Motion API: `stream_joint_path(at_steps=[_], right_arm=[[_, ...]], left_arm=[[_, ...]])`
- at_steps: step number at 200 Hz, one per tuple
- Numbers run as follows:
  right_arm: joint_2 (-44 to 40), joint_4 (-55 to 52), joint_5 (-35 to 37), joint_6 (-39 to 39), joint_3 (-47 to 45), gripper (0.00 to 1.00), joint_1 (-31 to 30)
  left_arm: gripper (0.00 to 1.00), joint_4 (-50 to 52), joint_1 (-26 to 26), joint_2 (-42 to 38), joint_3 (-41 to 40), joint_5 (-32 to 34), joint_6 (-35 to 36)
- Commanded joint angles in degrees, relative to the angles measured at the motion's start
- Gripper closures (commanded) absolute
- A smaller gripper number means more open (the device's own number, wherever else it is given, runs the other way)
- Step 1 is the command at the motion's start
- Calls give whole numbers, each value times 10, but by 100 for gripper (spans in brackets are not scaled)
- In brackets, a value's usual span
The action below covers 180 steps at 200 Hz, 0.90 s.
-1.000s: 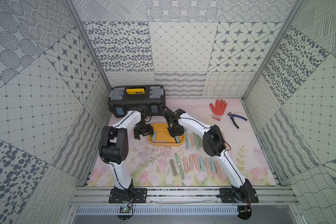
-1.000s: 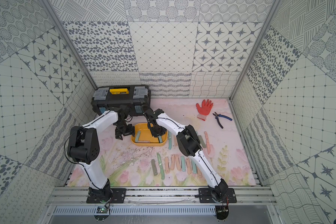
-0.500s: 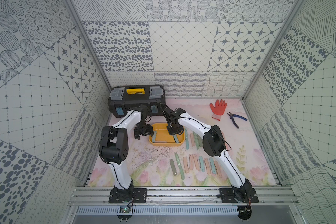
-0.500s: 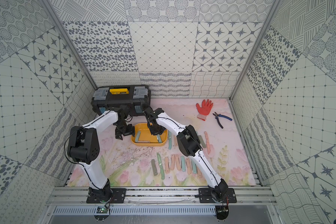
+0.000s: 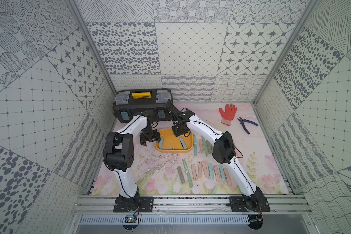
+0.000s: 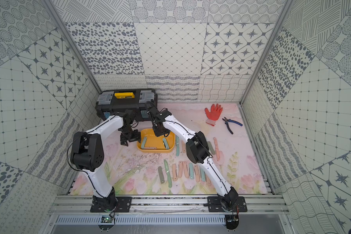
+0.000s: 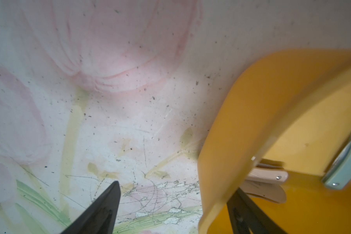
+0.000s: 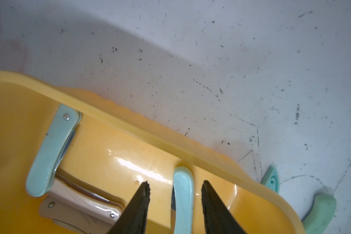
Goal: Take the fruit knife out of the storage box
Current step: Pick up the fruit knife from the storage box.
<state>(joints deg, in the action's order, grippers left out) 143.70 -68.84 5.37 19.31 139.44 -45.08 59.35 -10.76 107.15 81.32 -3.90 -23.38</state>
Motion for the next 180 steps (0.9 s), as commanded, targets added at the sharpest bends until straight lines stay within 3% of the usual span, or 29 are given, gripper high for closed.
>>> stream_joint_path(at_steps=[1, 67, 112, 180], right_arm=[[-12, -17, 11, 0, -14, 51, -5], [-32, -13, 1, 11, -99, 51, -7], [-14, -17, -6, 4, -99, 51, -7], [-9, 3, -9, -2, -89, 72, -6]], left_arm=[[20, 12, 0, -8, 8, 6, 2], [20, 12, -1, -7, 8, 5, 1], [20, 12, -1, -8, 8, 7, 2], [20, 12, 0, -9, 7, 6, 1]])
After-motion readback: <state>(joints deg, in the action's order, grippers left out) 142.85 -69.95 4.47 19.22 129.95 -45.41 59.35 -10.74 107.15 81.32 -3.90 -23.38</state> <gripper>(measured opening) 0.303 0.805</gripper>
